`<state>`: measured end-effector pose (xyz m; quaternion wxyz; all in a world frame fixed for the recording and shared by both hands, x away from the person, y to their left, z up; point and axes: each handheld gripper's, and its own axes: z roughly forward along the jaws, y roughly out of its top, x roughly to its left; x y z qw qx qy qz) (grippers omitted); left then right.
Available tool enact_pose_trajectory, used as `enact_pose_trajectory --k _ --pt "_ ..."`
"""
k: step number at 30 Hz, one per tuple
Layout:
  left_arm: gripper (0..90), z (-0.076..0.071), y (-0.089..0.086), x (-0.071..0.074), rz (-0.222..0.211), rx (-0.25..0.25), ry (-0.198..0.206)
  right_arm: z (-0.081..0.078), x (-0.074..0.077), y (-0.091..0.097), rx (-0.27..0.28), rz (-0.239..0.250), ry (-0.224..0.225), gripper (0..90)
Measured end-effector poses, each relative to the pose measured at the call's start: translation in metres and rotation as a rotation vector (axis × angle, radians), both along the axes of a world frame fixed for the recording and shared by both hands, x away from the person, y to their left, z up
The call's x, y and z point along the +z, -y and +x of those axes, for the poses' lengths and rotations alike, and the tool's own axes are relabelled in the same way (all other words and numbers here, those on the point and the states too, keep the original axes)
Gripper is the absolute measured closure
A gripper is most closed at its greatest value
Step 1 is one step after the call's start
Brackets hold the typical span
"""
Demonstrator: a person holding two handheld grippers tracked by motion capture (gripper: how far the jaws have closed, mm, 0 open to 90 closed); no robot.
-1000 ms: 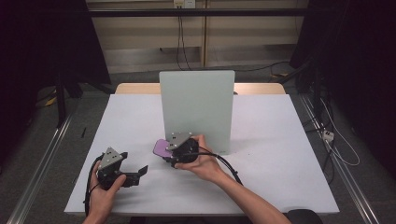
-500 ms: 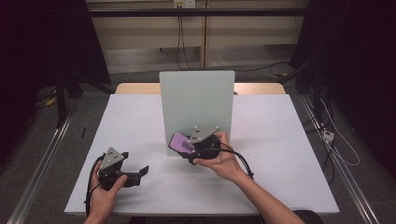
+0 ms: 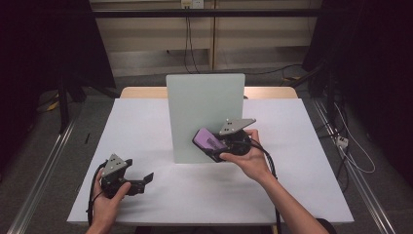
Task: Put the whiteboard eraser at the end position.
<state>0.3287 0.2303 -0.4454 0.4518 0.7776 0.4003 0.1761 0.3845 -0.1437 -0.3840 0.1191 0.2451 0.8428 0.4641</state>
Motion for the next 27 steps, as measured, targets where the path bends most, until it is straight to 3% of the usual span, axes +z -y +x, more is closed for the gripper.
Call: enact_pose_trajectory --k 10,12,27 --pt "4.9 -0.004 0.004 0.002 0.018 -0.010 0.011 -0.013 -0.007 0.003 0.067 -0.078 -0.073 41.8" --pt "5.0 -0.003 0.004 0.001 0.018 -0.007 0.006 -0.015 -0.007 0.003 0.093 -0.112 -0.087 41.7" --pt "4.8 0.000 0.005 0.000 0.015 0.013 -0.003 -0.026 -0.022 -0.001 0.164 -0.181 -0.197 41.8"
